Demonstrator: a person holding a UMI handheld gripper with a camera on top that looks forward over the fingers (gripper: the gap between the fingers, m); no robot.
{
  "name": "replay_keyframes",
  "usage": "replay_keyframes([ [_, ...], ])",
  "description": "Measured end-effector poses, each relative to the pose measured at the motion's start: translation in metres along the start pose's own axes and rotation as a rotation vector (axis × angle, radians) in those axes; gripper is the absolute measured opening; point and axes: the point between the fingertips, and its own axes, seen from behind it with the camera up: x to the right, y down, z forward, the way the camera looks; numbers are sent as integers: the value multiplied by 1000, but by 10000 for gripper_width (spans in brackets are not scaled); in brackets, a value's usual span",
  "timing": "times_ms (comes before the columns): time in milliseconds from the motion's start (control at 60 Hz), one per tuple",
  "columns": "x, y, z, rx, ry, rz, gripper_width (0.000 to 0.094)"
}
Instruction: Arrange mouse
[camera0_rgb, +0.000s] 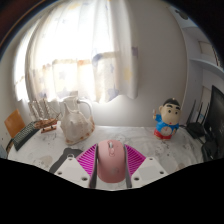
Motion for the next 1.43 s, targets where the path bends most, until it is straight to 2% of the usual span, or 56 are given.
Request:
replay_keyframes([
  [67,-50,17,3,-25,-42,26,404],
  [183,-115,59,23,-53,-47,10,405],
  [367,-156,139,58,-176,24,46,419],
  [483,-159,157,59,-220,63,52,556],
  [517,-161,155,55,-230,58,44,672],
  [550,-162,148,48,-228,55,39,846],
  [567,-161,144,44,-223,56,37,858],
  [600,-161,136,33,-222,56,30,833],
  [833,-159,82,-103,-265,70,39,845],
  [967,-160,68,-159,-252,73,31,847],
  [1200,-143,61,-179,-227,138,34,847],
  [1433,-146,75,-180,-278,143,66,845],
])
